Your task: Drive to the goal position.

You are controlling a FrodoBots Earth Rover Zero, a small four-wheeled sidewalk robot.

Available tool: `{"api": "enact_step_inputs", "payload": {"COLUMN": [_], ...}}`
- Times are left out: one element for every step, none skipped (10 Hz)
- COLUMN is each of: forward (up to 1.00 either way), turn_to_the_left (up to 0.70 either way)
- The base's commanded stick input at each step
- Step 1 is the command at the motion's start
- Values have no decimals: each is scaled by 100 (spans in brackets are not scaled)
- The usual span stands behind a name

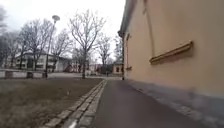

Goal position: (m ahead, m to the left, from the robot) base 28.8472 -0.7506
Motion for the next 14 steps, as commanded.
{"api": "enact_step_inputs", "payload": {"forward": [100,100,100,100,100,100,100,100,100,100,100,100,100,100], "turn_to_the_left": [0,0,0,0,0,0,0,0,0,0,0,0,0,0]}}
